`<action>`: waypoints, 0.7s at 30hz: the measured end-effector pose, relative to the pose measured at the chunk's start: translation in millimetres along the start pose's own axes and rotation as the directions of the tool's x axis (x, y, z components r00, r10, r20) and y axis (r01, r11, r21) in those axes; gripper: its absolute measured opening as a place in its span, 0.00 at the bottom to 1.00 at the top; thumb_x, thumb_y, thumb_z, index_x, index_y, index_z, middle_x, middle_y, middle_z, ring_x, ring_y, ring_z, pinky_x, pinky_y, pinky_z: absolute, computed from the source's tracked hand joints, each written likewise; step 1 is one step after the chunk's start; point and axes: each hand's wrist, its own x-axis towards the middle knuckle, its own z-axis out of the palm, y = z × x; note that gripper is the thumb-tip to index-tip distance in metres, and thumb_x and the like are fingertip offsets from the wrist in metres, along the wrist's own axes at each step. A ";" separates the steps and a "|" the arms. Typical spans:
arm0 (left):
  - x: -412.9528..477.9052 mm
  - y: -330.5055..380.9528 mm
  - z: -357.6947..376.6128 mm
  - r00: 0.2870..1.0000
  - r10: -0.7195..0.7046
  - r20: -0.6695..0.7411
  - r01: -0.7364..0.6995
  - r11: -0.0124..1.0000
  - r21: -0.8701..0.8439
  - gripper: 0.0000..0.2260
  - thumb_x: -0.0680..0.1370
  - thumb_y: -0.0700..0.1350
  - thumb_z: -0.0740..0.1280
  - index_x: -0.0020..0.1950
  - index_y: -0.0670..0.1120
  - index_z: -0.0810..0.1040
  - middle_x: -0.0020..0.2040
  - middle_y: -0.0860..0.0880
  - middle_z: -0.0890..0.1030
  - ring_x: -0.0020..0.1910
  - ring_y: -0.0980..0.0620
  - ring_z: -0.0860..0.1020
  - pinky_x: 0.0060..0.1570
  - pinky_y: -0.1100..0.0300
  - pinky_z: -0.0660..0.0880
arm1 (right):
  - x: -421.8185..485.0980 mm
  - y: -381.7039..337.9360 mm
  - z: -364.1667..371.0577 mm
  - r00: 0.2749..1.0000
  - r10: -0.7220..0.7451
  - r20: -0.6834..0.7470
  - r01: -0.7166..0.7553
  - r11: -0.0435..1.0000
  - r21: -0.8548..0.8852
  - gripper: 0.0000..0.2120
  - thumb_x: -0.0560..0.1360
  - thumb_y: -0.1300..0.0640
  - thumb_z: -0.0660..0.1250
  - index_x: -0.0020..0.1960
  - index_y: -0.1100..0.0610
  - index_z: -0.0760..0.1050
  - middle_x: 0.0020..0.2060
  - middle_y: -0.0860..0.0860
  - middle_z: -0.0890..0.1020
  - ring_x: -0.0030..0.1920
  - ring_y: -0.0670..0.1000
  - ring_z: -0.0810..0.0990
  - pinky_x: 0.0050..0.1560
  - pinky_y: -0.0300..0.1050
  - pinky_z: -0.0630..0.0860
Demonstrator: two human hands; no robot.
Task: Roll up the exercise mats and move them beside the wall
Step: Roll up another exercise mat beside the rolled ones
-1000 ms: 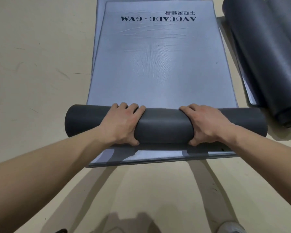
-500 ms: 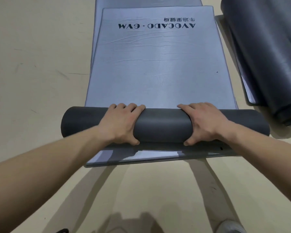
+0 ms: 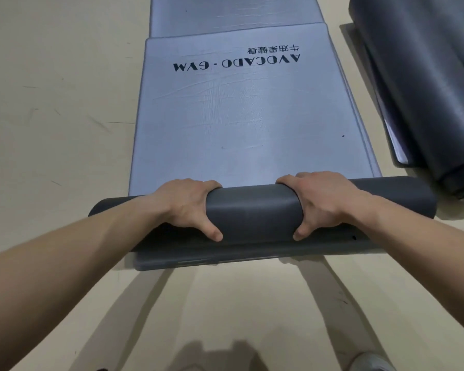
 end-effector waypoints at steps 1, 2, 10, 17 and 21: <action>2.8 -0.5 -3.9 1.000 -0.008 0.017 0.008 0.999 -0.034 0.46 0.59 0.72 0.78 0.72 0.60 0.67 0.60 0.57 0.78 0.57 0.50 0.77 0.58 0.53 0.74 | -0.3 -0.1 3.8 0.998 0.004 -0.059 -0.005 1.000 -0.018 0.56 0.55 0.27 0.77 0.77 0.42 0.58 0.61 0.47 0.77 0.59 0.55 0.78 0.61 0.54 0.75; 5.6 -0.6 -10.3 0.999 -0.019 0.041 0.022 0.996 -0.089 0.44 0.60 0.70 0.80 0.72 0.60 0.69 0.59 0.58 0.78 0.58 0.51 0.77 0.58 0.54 0.73 | -2.4 -0.7 10.6 0.988 0.006 -0.156 -0.016 0.998 -0.060 0.59 0.55 0.26 0.76 0.78 0.44 0.56 0.64 0.49 0.76 0.63 0.56 0.76 0.65 0.55 0.72; -33.7 -0.4 47.0 0.853 0.090 -0.514 0.024 0.977 0.211 0.55 0.63 0.76 0.70 0.82 0.53 0.56 0.78 0.46 0.69 0.74 0.41 0.70 0.72 0.43 0.68 | 8.9 3.8 3.2 0.987 -0.036 -0.159 0.022 0.996 -0.087 0.64 0.55 0.22 0.74 0.80 0.45 0.50 0.73 0.51 0.69 0.69 0.58 0.71 0.69 0.58 0.68; 6.9 -19.1 5.0 0.940 0.065 -0.334 0.009 0.976 0.217 0.61 0.62 0.77 0.71 0.84 0.54 0.44 0.82 0.47 0.58 0.79 0.43 0.61 0.78 0.43 0.56 | 10.8 -9.0 47.6 0.933 -0.002 -0.359 -0.091 0.966 -0.243 0.69 0.54 0.31 0.81 0.82 0.56 0.50 0.77 0.63 0.61 0.76 0.67 0.61 0.74 0.70 0.58; 3.3 -4.0 39.6 0.898 0.018 -0.440 0.162 0.915 0.368 0.61 0.64 0.73 0.74 0.83 0.49 0.43 0.82 0.42 0.54 0.80 0.36 0.57 0.75 0.32 0.57 | 24.5 -0.1 27.3 0.924 -0.043 -0.381 -0.061 0.964 -0.258 0.63 0.52 0.36 0.79 0.79 0.55 0.56 0.70 0.60 0.70 0.66 0.65 0.71 0.66 0.64 0.68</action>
